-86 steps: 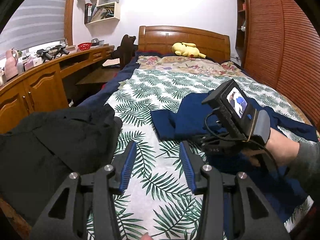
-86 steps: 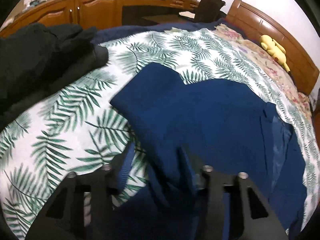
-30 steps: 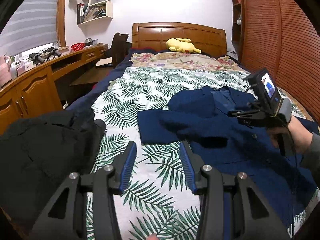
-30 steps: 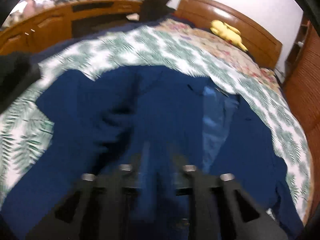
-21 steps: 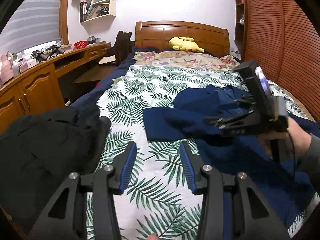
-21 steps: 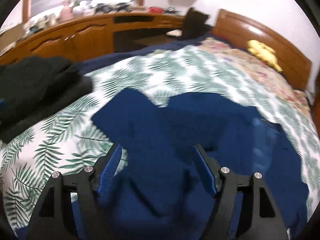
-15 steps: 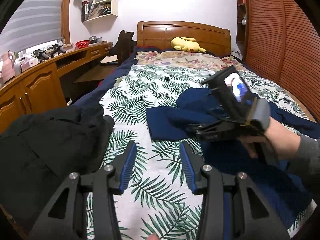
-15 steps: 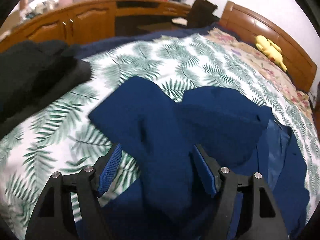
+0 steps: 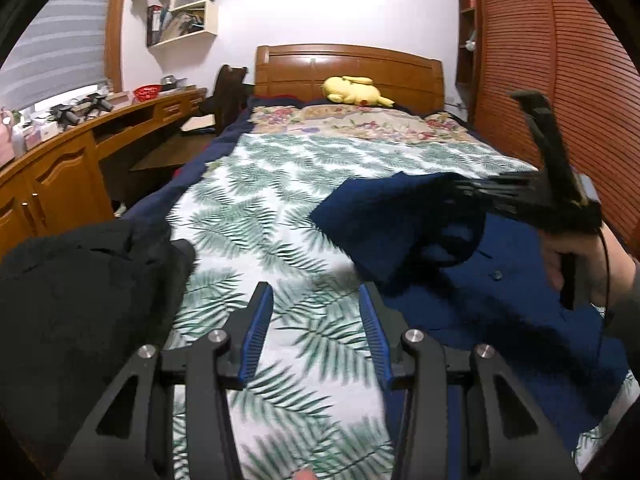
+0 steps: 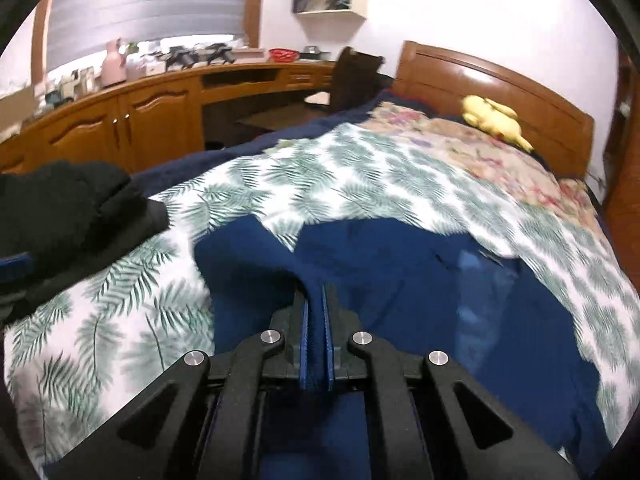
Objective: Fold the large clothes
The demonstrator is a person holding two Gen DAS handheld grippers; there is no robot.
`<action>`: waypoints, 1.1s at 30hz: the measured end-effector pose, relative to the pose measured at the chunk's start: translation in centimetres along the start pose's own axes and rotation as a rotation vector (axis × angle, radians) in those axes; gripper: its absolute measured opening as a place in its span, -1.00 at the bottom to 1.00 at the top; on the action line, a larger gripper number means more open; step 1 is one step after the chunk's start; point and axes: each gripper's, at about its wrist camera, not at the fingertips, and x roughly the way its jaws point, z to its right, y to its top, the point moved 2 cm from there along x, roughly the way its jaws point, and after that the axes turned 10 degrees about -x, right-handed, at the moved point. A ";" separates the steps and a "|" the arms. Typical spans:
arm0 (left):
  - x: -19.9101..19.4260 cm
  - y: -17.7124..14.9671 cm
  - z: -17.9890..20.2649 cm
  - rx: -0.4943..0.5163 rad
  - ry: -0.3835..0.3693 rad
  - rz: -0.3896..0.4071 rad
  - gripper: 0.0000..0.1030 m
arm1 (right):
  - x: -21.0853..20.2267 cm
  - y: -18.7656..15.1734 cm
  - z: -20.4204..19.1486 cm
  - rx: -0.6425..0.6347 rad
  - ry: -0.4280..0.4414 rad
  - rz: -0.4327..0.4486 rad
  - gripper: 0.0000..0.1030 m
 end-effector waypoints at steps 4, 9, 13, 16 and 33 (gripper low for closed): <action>0.4 0.0 2.6 0.034 -0.029 0.002 -0.16 | -1.3 -4.5 3.9 0.107 -0.068 -0.063 -0.93; 1.2 0.0 5.8 0.055 -0.064 -0.010 -0.16 | -1.0 -10.2 7.2 0.174 -0.164 -0.220 -0.93; 1.7 -0.3 7.7 0.094 -0.063 -0.017 -0.16 | -2.3 -11.6 7.4 0.166 -0.195 -0.224 -0.35; 2.2 -0.6 8.5 0.118 -0.058 -0.021 -0.16 | -3.6 -11.7 7.1 0.157 -0.196 -0.178 0.07; 3.2 -0.2 6.7 0.098 -0.011 -0.029 -0.16 | 1.1 -7.3 -1.3 0.119 0.067 -0.138 0.16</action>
